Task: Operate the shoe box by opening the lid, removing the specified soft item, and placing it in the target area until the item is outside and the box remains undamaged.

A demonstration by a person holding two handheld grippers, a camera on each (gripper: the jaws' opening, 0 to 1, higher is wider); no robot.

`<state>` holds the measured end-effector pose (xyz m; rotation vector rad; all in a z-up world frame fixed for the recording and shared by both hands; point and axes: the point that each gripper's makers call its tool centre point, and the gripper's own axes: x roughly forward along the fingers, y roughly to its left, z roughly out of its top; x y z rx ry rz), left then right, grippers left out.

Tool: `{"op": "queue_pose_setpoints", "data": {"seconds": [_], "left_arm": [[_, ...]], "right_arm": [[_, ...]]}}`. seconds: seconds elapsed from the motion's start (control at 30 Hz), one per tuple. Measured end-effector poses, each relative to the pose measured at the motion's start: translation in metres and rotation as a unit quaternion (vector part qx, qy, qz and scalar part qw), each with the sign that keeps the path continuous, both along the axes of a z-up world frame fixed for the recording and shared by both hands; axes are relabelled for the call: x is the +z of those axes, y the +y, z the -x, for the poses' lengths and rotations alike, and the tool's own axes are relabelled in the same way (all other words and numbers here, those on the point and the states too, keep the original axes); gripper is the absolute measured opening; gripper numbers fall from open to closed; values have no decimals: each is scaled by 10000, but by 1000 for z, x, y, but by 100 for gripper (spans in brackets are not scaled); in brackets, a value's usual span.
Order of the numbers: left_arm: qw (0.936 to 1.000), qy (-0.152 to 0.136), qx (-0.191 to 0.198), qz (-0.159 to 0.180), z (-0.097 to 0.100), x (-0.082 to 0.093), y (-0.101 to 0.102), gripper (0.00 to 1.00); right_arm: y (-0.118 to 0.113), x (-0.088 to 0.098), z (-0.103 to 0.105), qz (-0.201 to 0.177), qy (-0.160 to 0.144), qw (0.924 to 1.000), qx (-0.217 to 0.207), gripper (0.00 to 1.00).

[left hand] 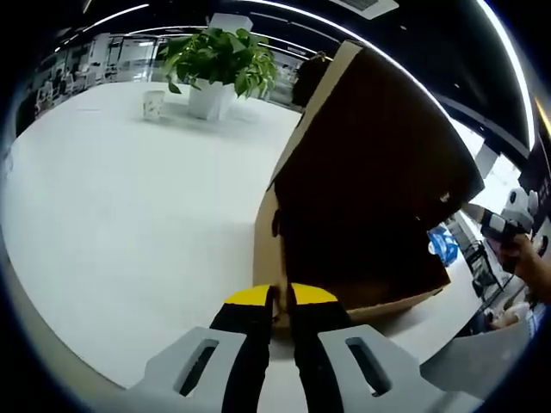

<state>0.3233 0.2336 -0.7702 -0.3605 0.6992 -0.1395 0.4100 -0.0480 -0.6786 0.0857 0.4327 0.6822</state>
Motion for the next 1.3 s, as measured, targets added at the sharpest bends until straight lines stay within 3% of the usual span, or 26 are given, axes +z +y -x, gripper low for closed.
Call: {"op": "queue_pose_setpoints", "data": {"seconds": [0.53, 0.7, 0.93, 1.1, 1.3], "left_arm": [[9990, -53, -316, -322, 1, 6, 0, 5], [9971, -295, -452, -535, -1, 19, 1, 2], [9952, -595, -539, -563, -5, 39, -1, 5], [9901, -910, -804, -702, -9, 55, -12, 7], [9868, -1071, -969, -730, -12, 59, -19, 6]], "right_arm": [[-2, -17, 19, -149, 67, 9996, -219, 0], [-3, -20, 22, -156, 82, 9995, -255, 0], [-3, -25, 27, -210, 173, 9992, -289, 0], [-4, -36, 34, -185, 286, 9990, -299, 0], [-2, -45, 40, -162, 365, 9988, -301, 0]]}}
